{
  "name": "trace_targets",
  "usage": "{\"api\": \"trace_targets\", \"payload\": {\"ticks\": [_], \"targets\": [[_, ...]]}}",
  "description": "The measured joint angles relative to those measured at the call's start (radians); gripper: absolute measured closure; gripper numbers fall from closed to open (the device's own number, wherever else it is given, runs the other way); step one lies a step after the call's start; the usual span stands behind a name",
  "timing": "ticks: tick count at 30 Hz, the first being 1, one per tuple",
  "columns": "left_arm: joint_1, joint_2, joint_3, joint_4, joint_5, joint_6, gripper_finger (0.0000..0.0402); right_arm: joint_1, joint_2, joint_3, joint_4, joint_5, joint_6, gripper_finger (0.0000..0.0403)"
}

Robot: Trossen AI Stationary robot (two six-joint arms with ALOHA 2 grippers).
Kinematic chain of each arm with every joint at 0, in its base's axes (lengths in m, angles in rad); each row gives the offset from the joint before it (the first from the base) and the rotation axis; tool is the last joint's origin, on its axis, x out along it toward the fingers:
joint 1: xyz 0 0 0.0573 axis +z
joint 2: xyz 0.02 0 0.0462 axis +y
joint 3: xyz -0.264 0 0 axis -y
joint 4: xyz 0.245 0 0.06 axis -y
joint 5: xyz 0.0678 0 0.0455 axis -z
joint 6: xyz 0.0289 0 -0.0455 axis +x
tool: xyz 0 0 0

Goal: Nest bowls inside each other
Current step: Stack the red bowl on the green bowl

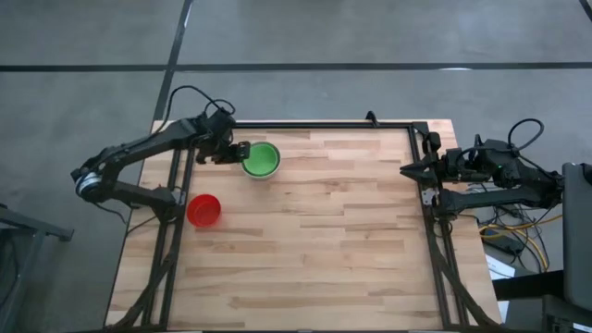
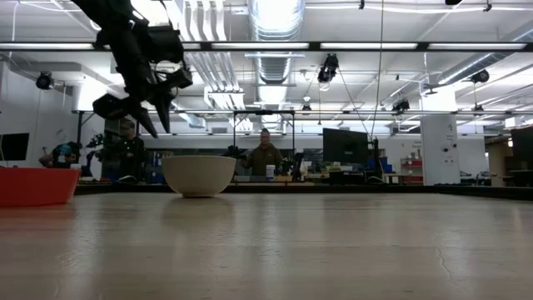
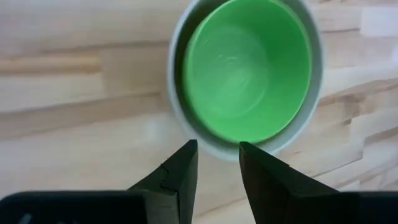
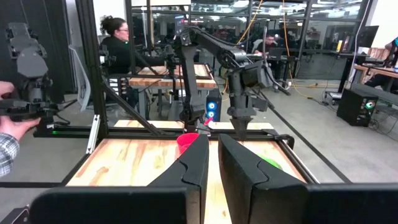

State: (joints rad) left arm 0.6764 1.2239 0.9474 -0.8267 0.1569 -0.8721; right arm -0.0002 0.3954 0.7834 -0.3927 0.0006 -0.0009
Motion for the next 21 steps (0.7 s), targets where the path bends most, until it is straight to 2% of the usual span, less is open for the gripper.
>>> {"api": "trace_targets", "payload": {"ticks": [7,15,21], "targets": [[-0.020,-0.058,-0.002,-0.127,-0.016,0.001,0.0280,0.000,0.000,0.000,0.000,0.000,0.000,0.0369],[-0.075,-0.111,-0.003,-0.235,-0.017,0.109,0.0280,0.000,0.000,0.000,0.000,0.000,0.000,0.0369],[-0.098,-0.146,-0.007,-0.293,-0.024,0.081,0.0280,0.000,0.000,0.000,0.000,0.000,0.000,0.0369]]}}
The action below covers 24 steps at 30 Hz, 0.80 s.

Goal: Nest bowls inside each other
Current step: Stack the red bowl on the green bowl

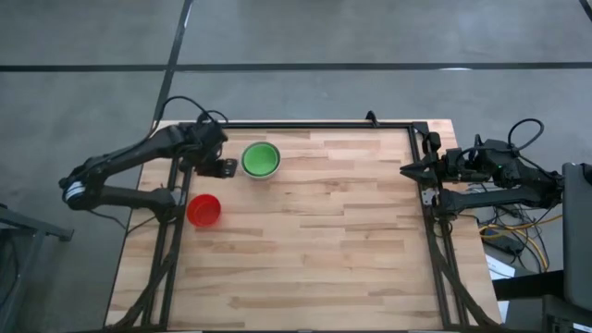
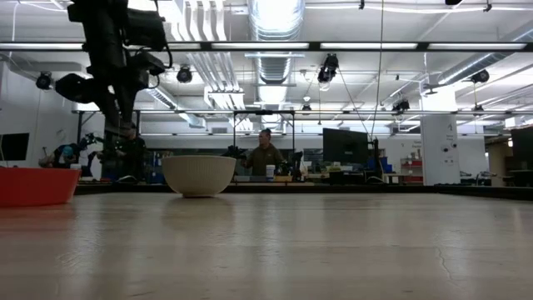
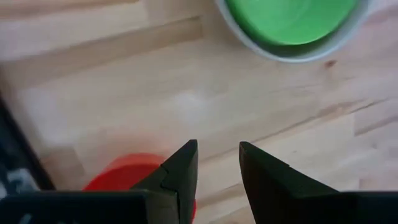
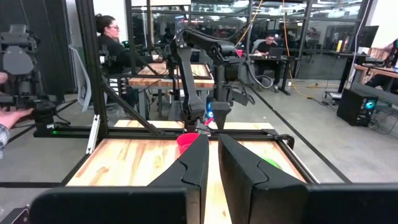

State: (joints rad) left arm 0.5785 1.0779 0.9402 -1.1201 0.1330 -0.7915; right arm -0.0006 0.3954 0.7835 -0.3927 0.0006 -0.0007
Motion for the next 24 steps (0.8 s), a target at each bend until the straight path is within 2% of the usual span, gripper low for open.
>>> {"api": "trace_targets", "payload": {"ticks": [7,14,17,24], "targets": [[-0.040,-0.034,-0.075,-0.021,0.032,-0.142,0.0280,0.000,0.000,0.000,0.000,0.000,0.000,0.0369],[-0.103,-0.064,-0.195,0.064,0.133,-0.344,0.0280,0.000,0.000,0.000,0.000,0.000,0.000,0.0369],[-0.133,-0.071,-0.239,0.099,0.145,-0.424,0.0280,0.000,0.000,0.000,0.000,0.000,0.000,0.0369],[-0.185,-0.071,-0.264,0.106,0.166,-0.553,0.0280,0.000,0.000,0.000,0.000,0.000,0.000,0.0369]]}}
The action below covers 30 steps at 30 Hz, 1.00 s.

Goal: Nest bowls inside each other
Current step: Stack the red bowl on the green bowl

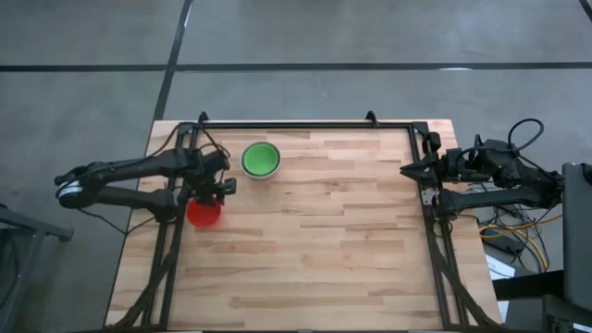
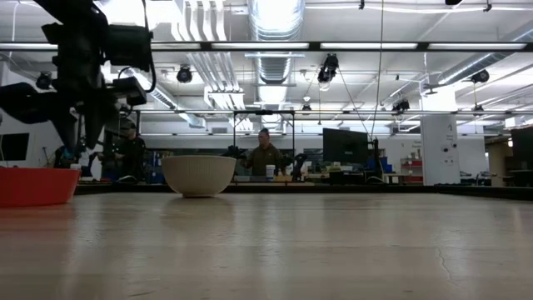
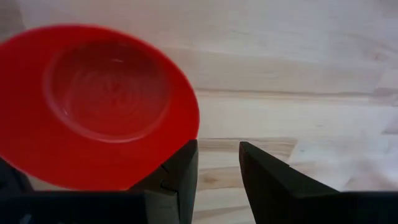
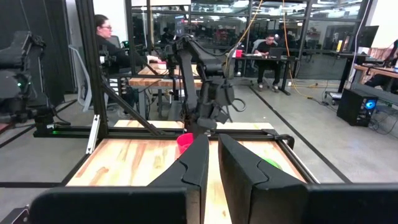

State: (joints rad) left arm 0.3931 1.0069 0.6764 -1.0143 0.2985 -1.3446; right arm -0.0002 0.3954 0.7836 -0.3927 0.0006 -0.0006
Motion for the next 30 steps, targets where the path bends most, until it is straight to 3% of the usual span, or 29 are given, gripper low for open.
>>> {"api": "trace_targets", "payload": {"ticks": [9,15,30], "targets": [[-0.031,0.002,-0.042,0.047,-0.026,-0.099,0.0280,0.000,0.000,0.000,0.000,0.000,0.000,0.0369],[-0.045,0.011,-0.044,0.057,-0.105,-0.106,0.0280,0.000,0.000,0.000,0.000,0.000,0.000,0.0369],[-0.046,0.100,-0.044,0.082,-0.109,-0.106,0.0280,0.000,0.000,0.000,0.000,0.000,0.000,0.0369]]}}
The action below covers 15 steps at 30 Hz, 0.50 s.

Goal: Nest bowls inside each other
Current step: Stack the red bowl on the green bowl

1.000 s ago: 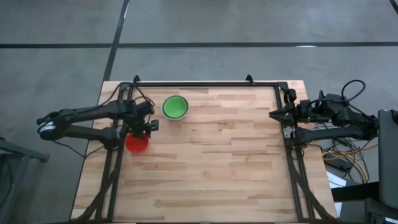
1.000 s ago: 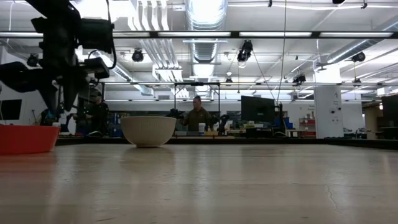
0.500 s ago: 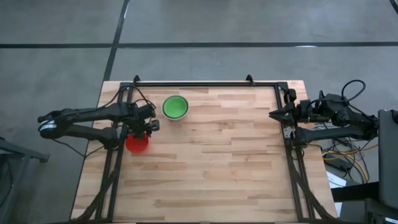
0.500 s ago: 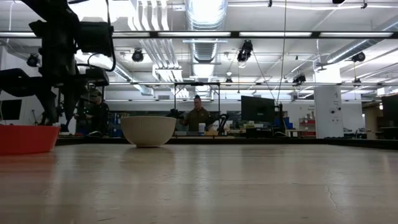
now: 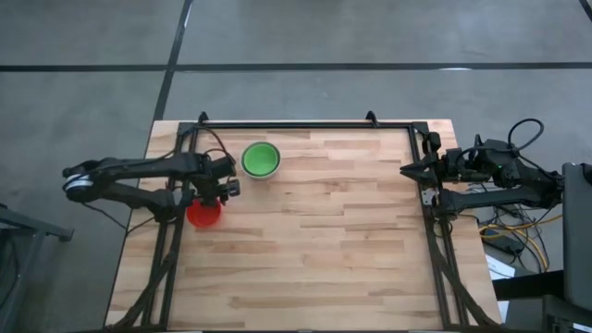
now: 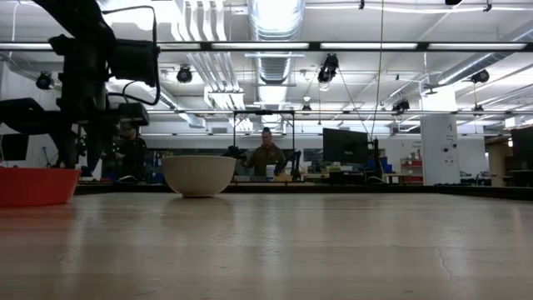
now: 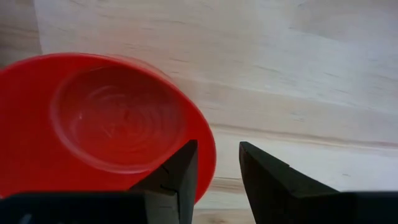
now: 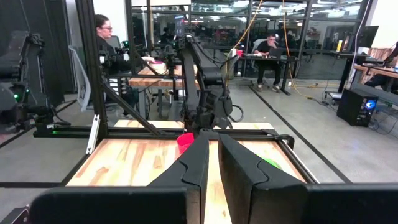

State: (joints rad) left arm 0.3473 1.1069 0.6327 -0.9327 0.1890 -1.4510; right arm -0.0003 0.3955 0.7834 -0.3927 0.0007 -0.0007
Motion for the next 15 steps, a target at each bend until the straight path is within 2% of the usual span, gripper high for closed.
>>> {"api": "trace_targets", "payload": {"ticks": [15], "targets": [[-0.004,0.077,0.000,0.020,0.005,0.008,0.0280,0.000,0.000,0.000,0.000,0.000,0.000,0.0369]]}}
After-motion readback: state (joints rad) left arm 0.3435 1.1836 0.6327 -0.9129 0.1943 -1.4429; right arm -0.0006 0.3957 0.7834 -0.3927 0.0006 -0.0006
